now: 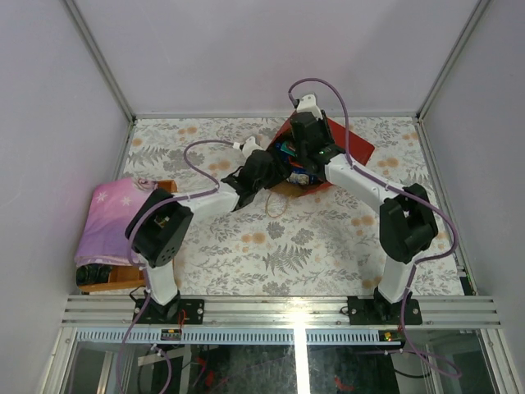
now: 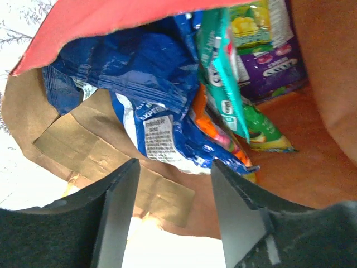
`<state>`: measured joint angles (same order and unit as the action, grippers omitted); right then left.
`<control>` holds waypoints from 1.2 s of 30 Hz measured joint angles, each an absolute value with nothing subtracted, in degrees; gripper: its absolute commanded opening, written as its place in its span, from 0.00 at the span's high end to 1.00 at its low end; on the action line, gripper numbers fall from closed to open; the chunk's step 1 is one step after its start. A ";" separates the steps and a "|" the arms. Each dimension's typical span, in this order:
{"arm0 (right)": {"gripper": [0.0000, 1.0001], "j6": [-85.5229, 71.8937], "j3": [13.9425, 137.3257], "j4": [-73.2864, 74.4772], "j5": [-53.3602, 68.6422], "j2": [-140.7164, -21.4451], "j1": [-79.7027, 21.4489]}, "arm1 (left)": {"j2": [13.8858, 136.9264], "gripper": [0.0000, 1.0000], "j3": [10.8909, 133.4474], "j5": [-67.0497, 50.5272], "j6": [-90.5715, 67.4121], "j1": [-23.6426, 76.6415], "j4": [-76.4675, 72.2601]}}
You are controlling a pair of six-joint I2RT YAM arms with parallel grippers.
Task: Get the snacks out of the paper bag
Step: Take out the snack from the paper bag.
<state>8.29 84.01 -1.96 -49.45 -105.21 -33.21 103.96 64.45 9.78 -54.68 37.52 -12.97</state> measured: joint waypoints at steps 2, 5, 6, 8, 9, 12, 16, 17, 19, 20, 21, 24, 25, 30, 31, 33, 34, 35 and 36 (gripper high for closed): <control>0.51 7.62 84.01 -1.78 -49.06 -104.71 -33.21 | 106.06 0.48 65.49 9.91 -55.66 37.52 -12.71; 0.39 6.70 83.33 -1.50 -47.81 -103.04 -33.21 | 108.86 0.48 66.87 10.17 -56.82 37.52 -12.49; 0.33 6.17 82.56 -1.30 -46.87 -101.84 -33.21 | 109.51 0.48 67.02 10.35 -57.06 37.52 -12.56; 0.19 5.23 80.68 -1.13 -45.01 -99.39 -33.21 | 110.28 0.48 67.05 10.57 -57.36 37.52 -12.84; 0.12 4.78 79.37 -1.08 -43.77 -97.89 -33.23 | 110.63 0.49 67.07 10.63 -57.43 37.52 -13.06; 0.01 3.86 75.57 -0.89 -39.40 -92.84 -33.76 | 111.87 0.52 68.03 10.92 -57.49 37.52 -13.28; 0.01 3.42 74.65 -0.38 -32.38 -87.24 -35.88 | 113.34 0.68 69.54 10.96 -58.00 37.52 -13.50; 0.01 3.14 74.65 -0.27 -29.85 -85.78 -36.56 | 113.45 0.72 69.65 10.98 -58.17 37.52 -13.54; 0.01 2.42 74.63 -0.21 -24.67 -83.00 -37.39 | 113.51 0.84 69.65 11.03 -58.33 37.52 -13.72; 0.01 1.83 74.56 -0.32 -21.56 -81.38 -37.67 | 113.51 0.92 69.65 11.09 -58.39 37.52 -13.74; 0.01 1.15 74.24 -0.58 -18.61 -79.53 -37.80 | 113.51 0.99 69.65 11.25 -58.43 37.52 -13.72; 0.01 -0.75 72.69 -1.54 -12.64 -74.08 -37.80 | 113.51 1.00 69.65 11.90 -58.41 37.52 -13.69; 0.00 -1.21 72.29 -1.87 -11.62 -72.77 -37.80 | 113.49 1.00 69.65 12.05 -58.41 37.52 -13.69; 0.00 -2.92 71.59 -3.22 -7.86 -68.64 -37.80 | 111.68 1.00 68.20 12.67 -58.35 37.52 -13.61; 0.00 -3.14 71.59 -3.36 -7.62 -68.51 -37.80 | 110.72 1.00 67.40 12.73 -58.22 37.52 -13.39; 0.01 -3.57 71.48 -3.33 -7.03 -68.51 -37.80 | 108.09 1.00 65.45 12.75 -58.00 37.52 -12.97; 0.00 -3.75 71.33 -3.29 -6.81 -68.51 -37.80 | 106.32 1.00 64.20 12.73 -57.80 37.52 -12.62; 0.00 -3.97 71.05 -3.36 -6.57 -68.51 -37.80 | 104.42 1.00 62.98 12.73 -57.58 37.52 -12.16; 0.00 -4.21 70.74 -3.40 -6.52 -68.49 -37.80 | 102.43 1.00 61.73 12.73 -57.23 37.50 -11.79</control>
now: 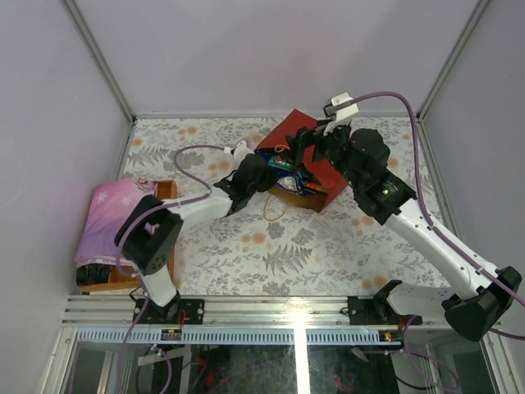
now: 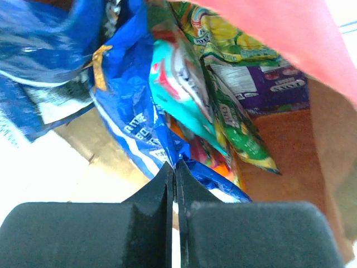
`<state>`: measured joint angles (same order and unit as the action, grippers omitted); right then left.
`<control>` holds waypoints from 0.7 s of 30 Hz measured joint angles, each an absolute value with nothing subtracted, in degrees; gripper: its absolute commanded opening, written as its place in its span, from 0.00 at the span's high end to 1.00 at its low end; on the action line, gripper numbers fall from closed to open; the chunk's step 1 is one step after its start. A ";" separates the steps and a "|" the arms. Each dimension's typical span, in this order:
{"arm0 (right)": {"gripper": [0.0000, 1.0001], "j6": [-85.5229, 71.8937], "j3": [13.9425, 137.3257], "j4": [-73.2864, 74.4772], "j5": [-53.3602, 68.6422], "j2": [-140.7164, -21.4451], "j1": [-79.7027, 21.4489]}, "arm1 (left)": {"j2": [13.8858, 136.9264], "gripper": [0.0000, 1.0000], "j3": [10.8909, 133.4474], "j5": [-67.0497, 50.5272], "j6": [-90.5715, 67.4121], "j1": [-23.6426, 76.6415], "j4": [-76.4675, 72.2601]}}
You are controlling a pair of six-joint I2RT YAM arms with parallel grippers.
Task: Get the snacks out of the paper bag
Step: Take out the snack from the paper bag.
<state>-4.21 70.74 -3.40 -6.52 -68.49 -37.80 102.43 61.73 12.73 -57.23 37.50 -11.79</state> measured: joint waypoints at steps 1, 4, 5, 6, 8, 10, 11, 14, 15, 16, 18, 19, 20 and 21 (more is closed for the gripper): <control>0.00 -4.47 70.26 -3.68 -6.57 -68.38 -37.82 | 100.16 1.00 60.34 12.75 -56.86 37.50 -11.16; 0.02 -4.93 65.73 -6.44 -7.01 -66.39 -38.33 | 93.58 1.00 56.62 12.95 -55.94 37.52 -9.26; 0.04 -4.99 63.96 -7.14 -7.05 -65.45 -38.65 | 91.59 1.00 55.46 13.02 -55.59 37.52 -8.80; 0.07 -4.97 61.65 -8.19 -7.14 -64.23 -39.33 | 89.41 1.00 54.17 13.08 -55.29 37.52 -8.23; 0.10 -4.78 57.54 -9.37 -6.81 -61.95 -41.25 | 86.76 1.00 52.64 13.06 -54.98 37.50 -7.49; 0.14 -4.56 53.89 -10.87 -4.27 -60.14 -43.03 | 84.73 1.00 51.31 13.04 -54.70 37.52 -6.68; 0.16 -4.58 52.36 -11.27 -2.42 -59.37 -43.46 | 83.99 1.00 50.81 13.04 -54.54 37.52 -6.17; 0.26 -5.26 46.54 -12.01 4.97 -56.97 -43.97 | 81.03 1.00 48.42 13.04 -54.00 37.52 -4.14; 0.29 -5.69 44.93 -11.92 7.18 -56.77 -43.99 | 80.16 1.00 47.92 13.06 -53.87 37.52 -3.40; 0.31 -6.15 43.29 -11.81 9.23 -56.77 -43.99 | 79.02 1.00 47.29 13.06 -53.65 37.50 -2.48; 0.34 -7.20 40.36 -11.27 11.75 -56.86 -43.99 | 77.01 1.00 46.37 13.10 -53.15 37.50 -0.82; 0.35 -7.79 38.54 -11.35 12.47 -56.82 -44.01 | 76.03 1.00 45.95 13.13 -52.88 37.50 0.05; 0.37 -8.49 36.73 -11.31 12.78 -56.75 -44.03 | 75.07 1.00 45.54 13.13 -52.66 37.50 0.84; 0.39 -9.08 35.24 -11.33 12.80 -56.75 -44.05 | 74.32 1.00 45.17 13.13 -52.49 37.50 1.32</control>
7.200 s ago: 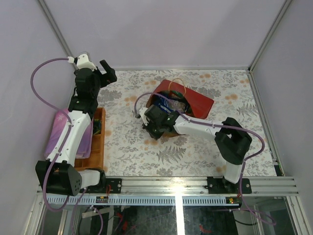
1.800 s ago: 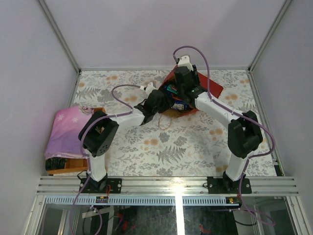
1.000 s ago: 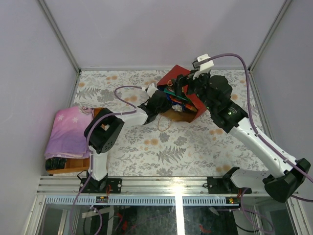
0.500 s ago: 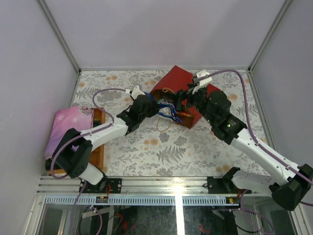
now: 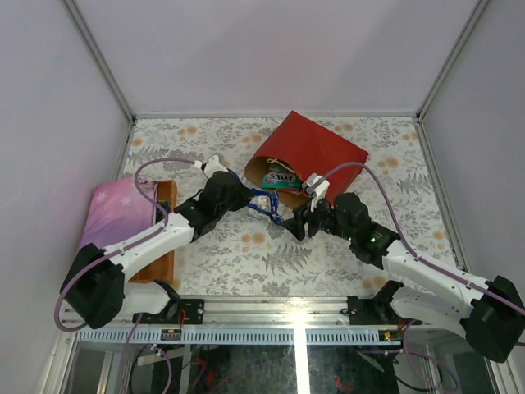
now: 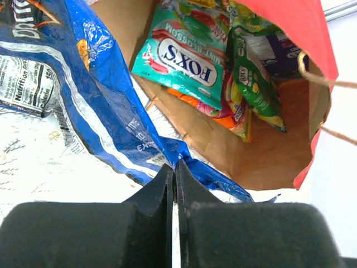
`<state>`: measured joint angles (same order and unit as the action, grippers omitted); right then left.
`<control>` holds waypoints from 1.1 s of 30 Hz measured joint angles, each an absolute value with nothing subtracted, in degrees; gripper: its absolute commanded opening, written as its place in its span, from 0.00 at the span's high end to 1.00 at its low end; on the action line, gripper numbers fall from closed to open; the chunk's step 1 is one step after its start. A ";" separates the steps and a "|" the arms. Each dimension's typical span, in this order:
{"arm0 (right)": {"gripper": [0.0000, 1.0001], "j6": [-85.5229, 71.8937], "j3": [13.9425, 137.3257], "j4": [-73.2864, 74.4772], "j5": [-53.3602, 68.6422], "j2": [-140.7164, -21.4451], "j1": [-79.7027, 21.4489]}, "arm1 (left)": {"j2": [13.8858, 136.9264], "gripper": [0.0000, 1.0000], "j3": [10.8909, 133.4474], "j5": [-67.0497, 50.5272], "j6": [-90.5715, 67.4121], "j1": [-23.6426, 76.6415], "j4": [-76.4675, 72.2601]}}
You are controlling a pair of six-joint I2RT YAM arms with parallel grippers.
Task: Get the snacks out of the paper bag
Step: Take out the snack from the paper bag, then adjust the snack at the center of the board.
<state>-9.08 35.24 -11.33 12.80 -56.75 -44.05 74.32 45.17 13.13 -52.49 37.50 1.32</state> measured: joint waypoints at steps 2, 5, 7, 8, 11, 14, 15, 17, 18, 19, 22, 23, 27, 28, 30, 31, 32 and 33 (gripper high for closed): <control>0.42 -10.41 32.67 -11.49 12.78 -56.84 -44.05 | 72.95 1.00 44.51 13.13 -51.99 37.50 2.70; 0.42 -12.14 31.24 -13.34 13.04 -58.85 -44.05 | 71.59 1.00 43.99 13.08 -51.31 37.50 4.89; 0.42 -12.64 31.27 -16.29 13.37 -61.69 -44.07 | 71.24 1.00 43.94 13.04 -50.98 37.50 5.74; 0.42 -12.73 31.27 -17.58 13.61 -63.29 -44.10 | 71.13 1.00 43.94 12.97 -50.74 37.50 6.17; 0.41 -12.86 31.29 -20.43 14.33 -67.31 -44.25 | 70.94 1.00 43.90 12.75 -50.41 37.50 7.18; 0.40 -12.86 31.42 -23.29 14.83 -70.61 -44.36 | 70.28 1.00 43.33 12.43 -50.24 37.50 7.55; 0.40 -12.86 31.68 -24.23 15.16 -71.77 -44.38 | 69.97 1.00 43.11 12.38 -50.24 37.50 7.66; 0.40 -12.88 32.40 -26.44 16.14 -74.02 -44.51 | 69.38 1.00 42.68 12.19 -50.22 37.50 7.92; 0.41 -12.88 32.97 -27.44 16.69 -75.22 -44.62 | 69.17 1.00 42.54 12.03 -50.22 37.50 8.12; 0.41 -12.93 33.58 -28.47 17.32 -76.31 -44.73 | 69.01 1.00 42.48 11.94 -50.22 37.50 8.38; 0.44 -13.06 35.31 -30.89 18.37 -78.94 -45.30 | 68.93 1.00 42.37 11.77 -50.19 37.50 8.78; 0.48 -13.08 35.94 -31.44 18.76 -79.64 -45.50 | 68.93 1.00 42.35 11.75 -50.15 37.50 8.78; 0.78 -12.93 37.91 -33.12 19.27 -81.45 -46.09 | 68.93 1.00 42.35 11.64 -49.69 37.50 8.80; 0.88 -12.84 38.30 -33.30 19.31 -81.76 -46.15 | 68.95 1.00 42.35 11.60 -49.39 37.43 8.82; 1.00 -12.67 38.57 -33.50 19.31 -82.00 -46.17 | 69.06 0.99 42.37 11.55 -48.97 37.10 8.88; 1.00 -12.84 38.57 -33.52 19.20 -82.00 -46.19 | 69.17 0.99 42.39 11.46 -48.80 36.95 8.91; 1.00 -12.95 38.57 -33.52 19.14 -82.00 -46.19 | 69.28 0.98 42.44 11.20 -48.60 36.62 8.97; 1.00 -13.02 38.57 -33.52 19.07 -82.00 -46.19 | 69.34 0.98 42.46 10.83 -48.42 36.16 9.06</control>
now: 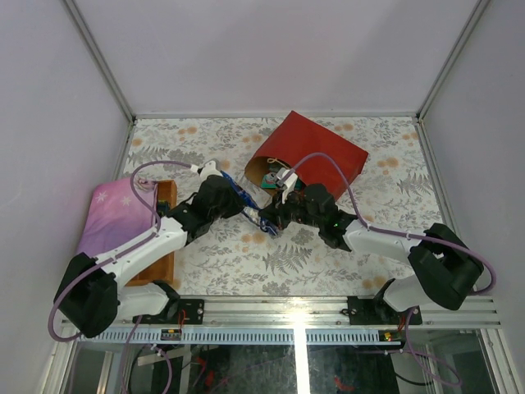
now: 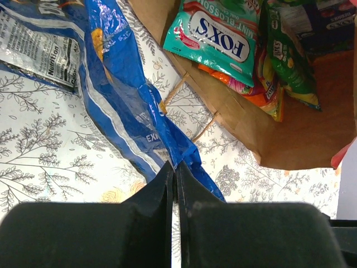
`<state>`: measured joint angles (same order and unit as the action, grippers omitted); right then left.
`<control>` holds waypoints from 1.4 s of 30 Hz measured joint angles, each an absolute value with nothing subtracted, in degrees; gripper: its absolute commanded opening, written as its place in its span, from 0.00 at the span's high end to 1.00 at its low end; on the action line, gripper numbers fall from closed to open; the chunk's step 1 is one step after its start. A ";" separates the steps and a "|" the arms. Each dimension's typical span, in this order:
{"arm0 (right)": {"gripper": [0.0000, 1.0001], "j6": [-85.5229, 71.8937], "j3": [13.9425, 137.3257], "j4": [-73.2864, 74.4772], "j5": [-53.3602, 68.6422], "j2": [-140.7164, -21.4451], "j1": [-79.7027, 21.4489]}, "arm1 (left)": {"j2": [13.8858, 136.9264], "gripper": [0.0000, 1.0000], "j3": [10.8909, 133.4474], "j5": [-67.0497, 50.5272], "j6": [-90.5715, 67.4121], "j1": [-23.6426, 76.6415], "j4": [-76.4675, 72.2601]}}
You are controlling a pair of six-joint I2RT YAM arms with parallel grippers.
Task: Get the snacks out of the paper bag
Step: Adjust the snack at the center of the board.
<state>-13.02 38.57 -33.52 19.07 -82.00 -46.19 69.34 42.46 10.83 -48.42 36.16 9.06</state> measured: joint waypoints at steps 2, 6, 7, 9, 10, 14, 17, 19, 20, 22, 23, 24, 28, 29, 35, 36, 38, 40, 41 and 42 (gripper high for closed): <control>1.00 -13.04 38.57 -33.56 18.94 -82.00 -46.30 | 69.36 0.98 42.76 9.87 -48.07 35.05 9.19; 1.00 -13.10 40.73 -32.18 17.76 -82.19 -47.42 | 69.08 0.99 44.16 8.88 -47.18 33.28 10.48; 1.00 -13.13 41.78 -31.88 17.52 -82.50 -47.90 | 68.90 0.99 44.69 9.08 -46.72 32.91 10.85; 1.00 -13.58 44.99 -31.59 17.06 -84.01 -49.25 | 68.45 1.00 46.00 10.22 -45.58 32.10 11.81; 1.00 -13.87 46.59 -31.64 17.02 -85.03 -49.89 | 68.07 1.00 46.63 11.16 -44.93 31.79 12.56; 1.00 -16.19 54.19 -32.03 16.99 -90.63 -52.60 | 65.98 1.00 49.15 17.26 -42.13 30.87 17.56; 1.00 -18.44 60.84 -32.03 17.72 -95.33 -53.93 | 63.99 1.00 51.90 23.92 -40.25 30.26 22.17; 1.00 -19.81 65.06 -32.25 19.14 -98.00 -54.61 | 62.39 1.00 53.98 28.14 -39.40 29.89 24.95; 1.00 -20.56 67.33 -32.47 19.94 -99.33 -54.81 | 61.56 1.00 55.22 30.22 -38.87 29.82 26.09; 1.00 -21.93 71.00 -33.19 21.28 -101.23 -55.05 | 60.25 1.00 57.41 33.61 -37.85 29.54 27.57; 1.00 -22.76 72.62 -33.91 21.89 -101.91 -55.09 | 59.75 1.00 58.70 35.42 -37.28 29.47 28.12; 1.00 -23.46 73.45 -34.57 22.04 -102.15 -55.11 | 59.53 0.98 59.90 36.88 -36.64 29.45 28.34; 1.00 -26.55 70.78 -39.75 20.05 -101.43 -54.87 | 62.39 0.65 62.78 38.52 -34.57 29.47 28.32; 1.00 -27.88 67.48 -42.19 19.05 -100.79 -54.72 | 64.79 0.45 63.51 38.30 -34.04 29.47 28.32; 1.00 -38.85 42.65 -53.87 17.52 -103.79 -53.04 | 83.13 0.00 63.40 34.39 -33.17 29.45 26.98; 1.00 -41.15 38.72 -55.40 17.56 -105.82 -52.47 | 84.27 0.00 62.54 33.65 -33.08 29.45 27.42; 1.00 -44.36 33.43 -56.90 17.54 -108.42 -51.27 | 83.96 0.00 61.89 32.84 -33.08 29.15 27.99; 1.00 -46.22 31.09 -57.67 17.67 -107.68 -50.22 | 82.11 0.00 61.93 32.36 -33.12 28.45 27.44; 1.00 -46.30 31.11 -57.23 17.61 -106.78 -49.89 | 80.88 0.00 61.93 32.18 -33.19 28.03 27.33; 1.00 -46.04 31.66 -55.90 17.23 -105.47 -49.74 | 79.64 0.00 61.93 32.10 -33.28 27.66 27.18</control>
